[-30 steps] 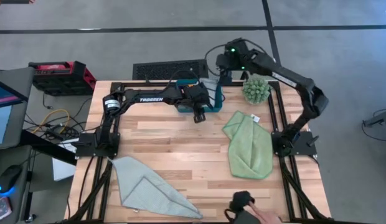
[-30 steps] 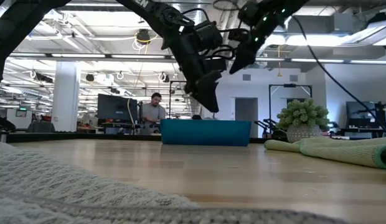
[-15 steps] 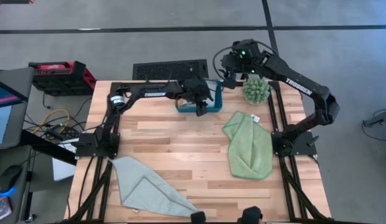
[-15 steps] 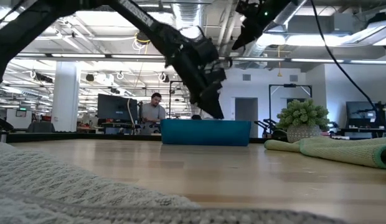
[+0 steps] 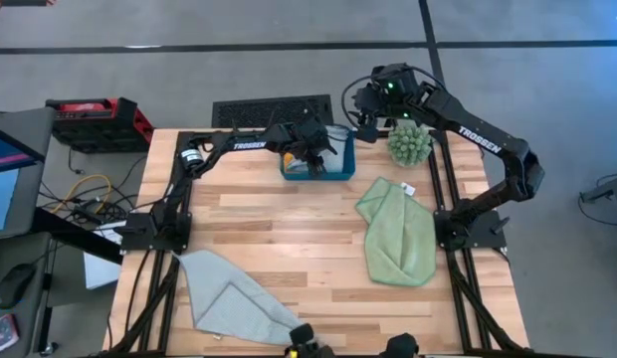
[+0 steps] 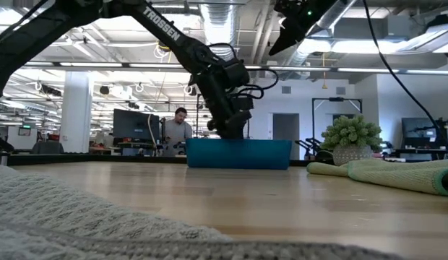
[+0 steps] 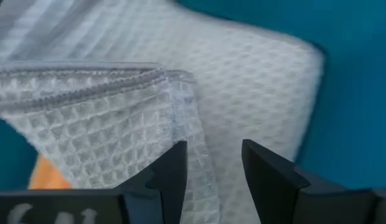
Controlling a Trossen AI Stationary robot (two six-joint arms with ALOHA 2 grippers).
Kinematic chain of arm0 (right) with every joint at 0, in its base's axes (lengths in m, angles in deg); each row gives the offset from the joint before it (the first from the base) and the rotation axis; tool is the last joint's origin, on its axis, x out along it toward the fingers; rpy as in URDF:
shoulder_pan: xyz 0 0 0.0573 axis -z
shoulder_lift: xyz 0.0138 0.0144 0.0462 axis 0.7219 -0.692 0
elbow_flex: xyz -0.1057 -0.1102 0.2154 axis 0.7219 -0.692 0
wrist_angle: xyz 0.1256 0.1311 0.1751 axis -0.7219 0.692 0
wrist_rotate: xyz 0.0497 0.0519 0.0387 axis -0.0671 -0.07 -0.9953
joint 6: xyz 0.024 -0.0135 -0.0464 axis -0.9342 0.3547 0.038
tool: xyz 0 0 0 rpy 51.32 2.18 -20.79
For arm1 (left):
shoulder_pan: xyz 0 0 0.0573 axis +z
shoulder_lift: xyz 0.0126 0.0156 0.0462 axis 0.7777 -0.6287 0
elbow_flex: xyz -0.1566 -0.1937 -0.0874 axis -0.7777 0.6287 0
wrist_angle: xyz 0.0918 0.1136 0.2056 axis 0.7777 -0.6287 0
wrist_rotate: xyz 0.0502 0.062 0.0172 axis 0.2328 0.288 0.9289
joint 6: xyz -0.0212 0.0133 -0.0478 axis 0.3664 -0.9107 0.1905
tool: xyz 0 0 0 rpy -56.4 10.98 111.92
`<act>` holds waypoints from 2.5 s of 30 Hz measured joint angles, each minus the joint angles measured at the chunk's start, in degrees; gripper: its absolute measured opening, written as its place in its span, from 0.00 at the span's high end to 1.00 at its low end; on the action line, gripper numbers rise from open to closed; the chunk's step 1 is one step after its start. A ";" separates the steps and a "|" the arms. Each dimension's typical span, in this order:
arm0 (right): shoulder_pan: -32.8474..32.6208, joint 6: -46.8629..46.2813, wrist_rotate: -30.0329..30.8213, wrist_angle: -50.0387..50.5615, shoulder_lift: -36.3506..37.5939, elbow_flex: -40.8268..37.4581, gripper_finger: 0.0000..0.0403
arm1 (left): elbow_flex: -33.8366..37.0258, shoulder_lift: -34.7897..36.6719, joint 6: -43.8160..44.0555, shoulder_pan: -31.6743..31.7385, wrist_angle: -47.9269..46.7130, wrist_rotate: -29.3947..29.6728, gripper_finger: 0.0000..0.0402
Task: Fold microfiber towels
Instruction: Put the top gray microfiber cloth in the blue bin, then fold the gray microfiber cloth
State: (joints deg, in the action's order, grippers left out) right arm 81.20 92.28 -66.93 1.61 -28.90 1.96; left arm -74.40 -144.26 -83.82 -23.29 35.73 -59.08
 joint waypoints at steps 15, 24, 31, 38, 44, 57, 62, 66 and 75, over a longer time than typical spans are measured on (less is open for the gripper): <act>-0.25 0.06 0.00 0.01 -0.04 0.00 0.47 | 0.00 0.02 6.34 1.26 -2.53 17.69 0.64; -0.25 0.09 0.00 0.01 -0.09 0.00 0.47 | 0.00 3.95 13.82 1.15 -8.47 28.17 0.64; -0.56 0.26 0.11 3.10 0.57 -0.02 0.47 | 0.00 12.13 13.60 -0.86 -15.58 27.95 0.64; -4.86 -1.09 -0.05 16.91 4.69 -0.02 0.47 | 3.30 25.07 16.53 -9.13 -29.14 31.63 0.64; -11.15 -5.98 -0.09 22.03 6.90 -0.02 0.47 | 10.65 35.92 29.26 -20.12 -34.46 31.88 0.64; -34.19 -14.61 -0.24 15.24 7.08 -11.77 0.47 | 27.15 40.65 47.45 -43.19 -34.88 12.60 0.64; -41.60 -19.37 -0.24 7.97 6.73 -16.30 0.47 | 30.97 40.65 53.46 -49.83 -33.89 5.28 0.64; -46.39 -22.76 -0.22 4.43 6.33 -18.73 0.47 | 34.77 40.65 55.31 -54.40 -28.69 0.64 0.64; -52.72 -29.69 -0.07 -4.78 4.72 -22.03 0.47 | 42.56 40.63 49.93 -61.97 -16.04 -3.71 0.64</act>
State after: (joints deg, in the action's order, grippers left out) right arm 28.48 62.59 -67.00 -3.17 -24.18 -20.08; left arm -31.83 -103.62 -33.89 -85.26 19.70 -62.79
